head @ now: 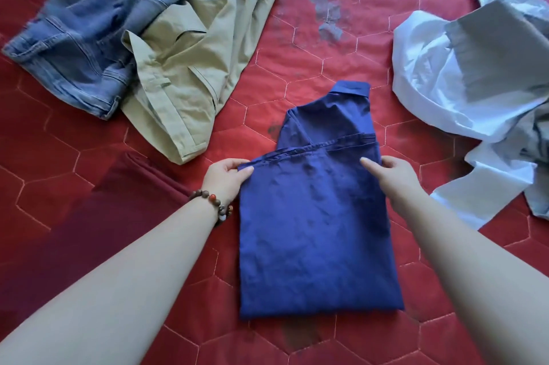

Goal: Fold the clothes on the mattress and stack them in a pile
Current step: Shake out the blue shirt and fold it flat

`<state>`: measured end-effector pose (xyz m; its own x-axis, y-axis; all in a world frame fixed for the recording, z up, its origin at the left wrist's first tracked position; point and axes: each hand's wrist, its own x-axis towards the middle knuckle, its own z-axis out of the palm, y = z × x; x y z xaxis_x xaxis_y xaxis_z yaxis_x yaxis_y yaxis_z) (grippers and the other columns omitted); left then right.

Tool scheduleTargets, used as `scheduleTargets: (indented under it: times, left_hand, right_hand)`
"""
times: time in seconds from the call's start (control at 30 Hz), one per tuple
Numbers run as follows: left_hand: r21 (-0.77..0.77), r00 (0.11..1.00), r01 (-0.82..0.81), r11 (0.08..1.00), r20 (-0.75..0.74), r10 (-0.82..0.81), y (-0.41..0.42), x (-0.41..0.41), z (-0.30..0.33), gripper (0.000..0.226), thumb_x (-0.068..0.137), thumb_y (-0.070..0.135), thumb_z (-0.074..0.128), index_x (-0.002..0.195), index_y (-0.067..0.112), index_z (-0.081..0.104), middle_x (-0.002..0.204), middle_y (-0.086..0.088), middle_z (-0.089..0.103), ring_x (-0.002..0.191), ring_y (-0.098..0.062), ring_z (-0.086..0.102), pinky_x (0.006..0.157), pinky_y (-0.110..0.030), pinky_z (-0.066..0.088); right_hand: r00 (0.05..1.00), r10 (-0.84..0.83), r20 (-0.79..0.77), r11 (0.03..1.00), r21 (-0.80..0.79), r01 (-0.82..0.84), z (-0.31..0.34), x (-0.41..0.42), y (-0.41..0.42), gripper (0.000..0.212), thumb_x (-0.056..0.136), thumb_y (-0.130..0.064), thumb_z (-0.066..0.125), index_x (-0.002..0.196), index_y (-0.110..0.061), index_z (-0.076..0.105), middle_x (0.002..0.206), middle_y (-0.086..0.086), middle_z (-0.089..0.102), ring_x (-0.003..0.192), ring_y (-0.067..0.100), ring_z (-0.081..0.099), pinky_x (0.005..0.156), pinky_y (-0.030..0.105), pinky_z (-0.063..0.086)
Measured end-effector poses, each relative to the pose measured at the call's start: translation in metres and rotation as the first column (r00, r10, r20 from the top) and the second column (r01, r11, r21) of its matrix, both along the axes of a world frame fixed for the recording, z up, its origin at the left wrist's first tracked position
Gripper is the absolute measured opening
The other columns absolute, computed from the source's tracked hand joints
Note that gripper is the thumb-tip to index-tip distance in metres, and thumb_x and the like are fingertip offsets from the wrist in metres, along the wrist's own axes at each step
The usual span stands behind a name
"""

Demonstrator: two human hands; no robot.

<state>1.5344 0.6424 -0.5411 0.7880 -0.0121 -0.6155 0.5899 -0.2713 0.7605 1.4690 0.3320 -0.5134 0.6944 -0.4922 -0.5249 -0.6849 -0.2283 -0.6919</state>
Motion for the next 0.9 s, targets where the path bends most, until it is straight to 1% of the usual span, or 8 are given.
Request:
scheduleTargets:
  times: [0.13,0.27,0.37,0.47,0.57,0.7,0.8,0.9]
  left_hand:
    - [0.058,0.999,-0.01,0.998,0.046,0.008,-0.003,0.005,0.002,0.01,0.082,0.011,0.072,0.082,0.021,0.072,0.076,0.003,0.071,0.066,-0.006,0.062,0.066,-0.019,0.051]
    - [-0.165,0.993,-0.082,0.983,0.069,0.094,0.001,0.019,0.017,0.015,0.084,0.006,0.07,0.08,0.019,0.071,0.068,0.004,0.073,0.062,-0.003,0.064,0.061,-0.015,0.052]
    - [-0.223,0.983,-0.114,0.968,0.118,0.143,-0.006,0.051,0.027,0.016,0.085,0.005,0.068,0.08,0.02,0.071,0.068,0.003,0.072,0.063,-0.005,0.064,0.063,-0.016,0.053]
    - [-0.117,0.968,-0.111,0.987,0.213,0.134,-0.022,0.084,0.028,0.012,0.085,0.007,0.07,0.081,0.018,0.071,0.071,0.003,0.068,0.064,-0.001,0.061,0.068,-0.014,0.05]
    - [0.055,0.968,-0.067,0.996,0.246,0.051,-0.037,0.104,0.019,0.003,0.086,0.009,0.07,0.088,0.01,0.071,0.07,0.002,0.063,0.058,0.002,0.055,0.059,-0.008,0.044]
    - [0.095,0.966,-0.066,0.993,0.256,0.04,-0.041,0.12,0.013,0.008,0.087,0.007,0.068,0.094,0.005,0.07,0.073,0.002,0.064,0.066,-0.006,0.055,0.063,-0.011,0.045]
    - [0.197,0.962,-0.03,0.98,0.273,-0.025,-0.043,0.123,0.015,0.014,0.086,0.008,0.068,0.099,0.012,0.068,0.086,-0.003,0.066,0.084,-0.016,0.06,0.081,-0.023,0.049]
    - [0.521,0.839,-0.006,0.853,0.467,-0.279,-0.054,0.105,0.024,0.03,0.084,0.012,0.067,0.113,0.007,0.064,0.109,-0.01,0.065,0.105,-0.025,0.059,0.098,-0.033,0.041]
  right_hand:
    - [0.995,0.017,0.101,0.999,-0.048,-0.013,0.008,0.024,0.004,0.013,0.085,-0.019,0.07,0.084,-0.006,0.07,0.079,0.01,0.067,0.074,0.014,0.054,0.068,0.032,0.043]
    - [0.971,-0.053,0.231,0.997,0.071,0.038,0.026,0.035,-0.001,0.005,0.087,-0.015,0.068,0.084,-0.016,0.072,0.077,-0.005,0.072,0.069,0.003,0.059,0.064,0.023,0.049]
    - [0.946,-0.055,0.32,0.993,0.113,0.019,0.037,0.059,-0.013,0.006,0.087,-0.016,0.068,0.089,-0.013,0.073,0.083,-0.002,0.073,0.077,0.006,0.061,0.07,0.023,0.05]
    - [0.946,-0.07,0.316,0.993,0.111,0.037,0.031,0.093,-0.028,0.005,0.087,-0.017,0.068,0.085,-0.017,0.072,0.082,-0.003,0.071,0.076,0.006,0.06,0.071,0.024,0.049]
    - [0.973,-0.036,0.228,0.995,0.097,0.014,0.011,0.113,-0.039,0.009,0.09,-0.013,0.064,0.084,-0.017,0.07,0.092,0.008,0.071,0.084,0.014,0.06,0.081,0.036,0.05]
    - [0.977,-0.019,0.212,0.999,0.053,0.007,-0.001,0.132,-0.051,0.007,0.089,-0.015,0.065,0.091,-0.013,0.071,0.096,0.007,0.072,0.086,0.015,0.063,0.086,0.038,0.051]
    - [0.989,0.027,0.147,0.991,-0.132,-0.008,-0.001,0.139,-0.049,0.02,0.089,-0.024,0.066,0.101,-0.008,0.068,0.102,0.01,0.07,0.092,0.021,0.064,0.091,0.04,0.051]
    - [0.944,0.27,0.189,0.788,-0.606,-0.104,0.001,0.126,-0.033,0.03,0.091,-0.024,0.062,0.112,-0.003,0.06,0.114,0.017,0.059,0.108,0.032,0.054,0.096,0.038,0.04]
